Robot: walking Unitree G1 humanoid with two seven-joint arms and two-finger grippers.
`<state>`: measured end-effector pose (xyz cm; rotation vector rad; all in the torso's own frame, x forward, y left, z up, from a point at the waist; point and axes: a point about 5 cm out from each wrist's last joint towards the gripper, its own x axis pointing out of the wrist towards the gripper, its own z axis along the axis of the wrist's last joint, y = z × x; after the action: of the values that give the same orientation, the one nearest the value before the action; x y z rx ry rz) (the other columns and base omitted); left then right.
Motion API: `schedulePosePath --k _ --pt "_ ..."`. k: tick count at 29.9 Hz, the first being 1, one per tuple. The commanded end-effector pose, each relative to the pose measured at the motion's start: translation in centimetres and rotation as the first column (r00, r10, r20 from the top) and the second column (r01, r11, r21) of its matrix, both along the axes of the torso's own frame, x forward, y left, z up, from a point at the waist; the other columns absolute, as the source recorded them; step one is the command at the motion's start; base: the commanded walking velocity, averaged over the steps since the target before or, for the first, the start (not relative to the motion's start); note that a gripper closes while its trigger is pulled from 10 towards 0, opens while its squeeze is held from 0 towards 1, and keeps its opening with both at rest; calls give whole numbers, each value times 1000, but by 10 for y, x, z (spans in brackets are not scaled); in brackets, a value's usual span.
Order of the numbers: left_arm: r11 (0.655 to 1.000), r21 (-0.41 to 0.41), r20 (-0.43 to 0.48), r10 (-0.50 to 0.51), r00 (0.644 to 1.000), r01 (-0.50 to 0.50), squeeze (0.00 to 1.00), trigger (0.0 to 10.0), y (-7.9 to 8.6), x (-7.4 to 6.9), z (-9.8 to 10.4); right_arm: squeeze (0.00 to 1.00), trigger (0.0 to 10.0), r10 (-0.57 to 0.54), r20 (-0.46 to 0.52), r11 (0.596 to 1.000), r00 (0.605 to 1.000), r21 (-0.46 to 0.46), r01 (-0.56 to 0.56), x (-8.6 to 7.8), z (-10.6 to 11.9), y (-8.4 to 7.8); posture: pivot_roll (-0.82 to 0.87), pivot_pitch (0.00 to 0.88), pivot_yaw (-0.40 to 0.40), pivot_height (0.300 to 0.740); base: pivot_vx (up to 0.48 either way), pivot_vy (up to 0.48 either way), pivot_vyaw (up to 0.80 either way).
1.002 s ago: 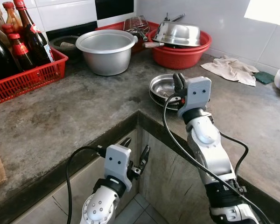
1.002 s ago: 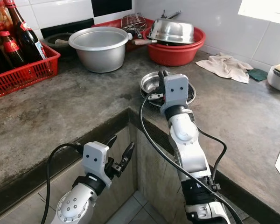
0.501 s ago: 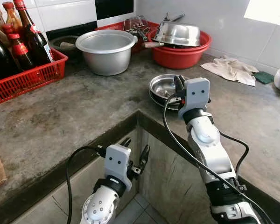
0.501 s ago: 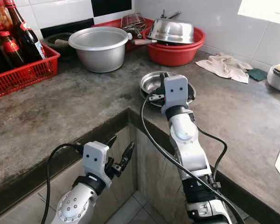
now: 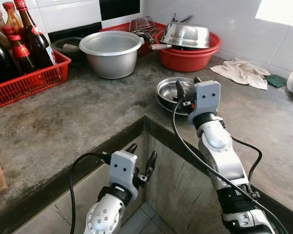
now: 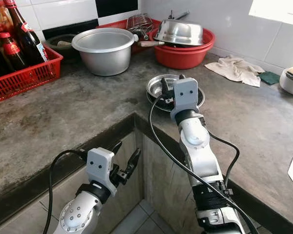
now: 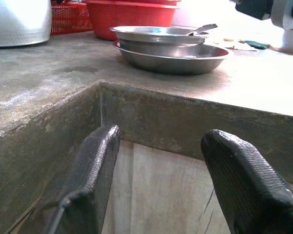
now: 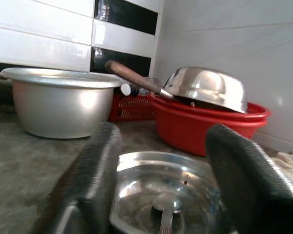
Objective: Kitchen organization
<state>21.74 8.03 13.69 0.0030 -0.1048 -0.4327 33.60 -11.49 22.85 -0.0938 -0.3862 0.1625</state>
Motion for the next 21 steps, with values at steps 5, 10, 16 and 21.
schedulePosePath --k 5,10,16,21 --pt "1000 4 5 -4 1000 4 0 10000 -1 0 1 1000 10000 27 -32 999 999 -37 -28 -10 -14 -6 65 83 -51 740 0 0 0" --pt "1000 4 6 -1 1000 1 0 10000 0 0 1 0 10000 44 -97 996 994 -76 -52 -15 -32 -9 64 86 -51 740 0 0 0" --pt "1000 6 7 -2 1000 2 0 10000 -1 0 1 0 10000 34 -143 993 989 -110 -50 -15 -47 -13 68 85 -51 740 0 0 0" --pt "1000 8 7 -2 1000 2 0 10000 -1 0 1 0 10000 28 -145 989 989 -136 -49 -14 -49 -14 67 87 -52 740 0 0 0"
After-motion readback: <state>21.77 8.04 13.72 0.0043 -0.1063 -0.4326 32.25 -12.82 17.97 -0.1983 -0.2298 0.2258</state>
